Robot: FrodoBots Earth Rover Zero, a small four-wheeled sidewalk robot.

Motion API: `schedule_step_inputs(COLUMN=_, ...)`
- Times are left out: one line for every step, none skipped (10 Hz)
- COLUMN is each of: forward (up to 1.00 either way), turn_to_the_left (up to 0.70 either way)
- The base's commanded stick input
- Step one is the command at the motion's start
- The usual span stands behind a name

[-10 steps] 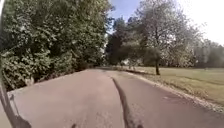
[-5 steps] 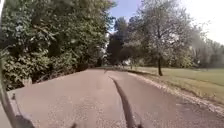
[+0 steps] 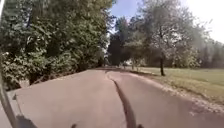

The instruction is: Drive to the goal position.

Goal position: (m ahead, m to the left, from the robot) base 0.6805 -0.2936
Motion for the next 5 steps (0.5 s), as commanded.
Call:
schedule_step_inputs(forward=0.70, turn_to_the_left=0.00)
schedule_step_inputs(forward=0.70, turn_to_the_left=0.00)
schedule_step_inputs(forward=0.70, turn_to_the_left=0.00)
schedule_step_inputs(forward=0.70, turn_to_the_left=0.00)
schedule_step_inputs(forward=0.70, turn_to_the_left=0.00)
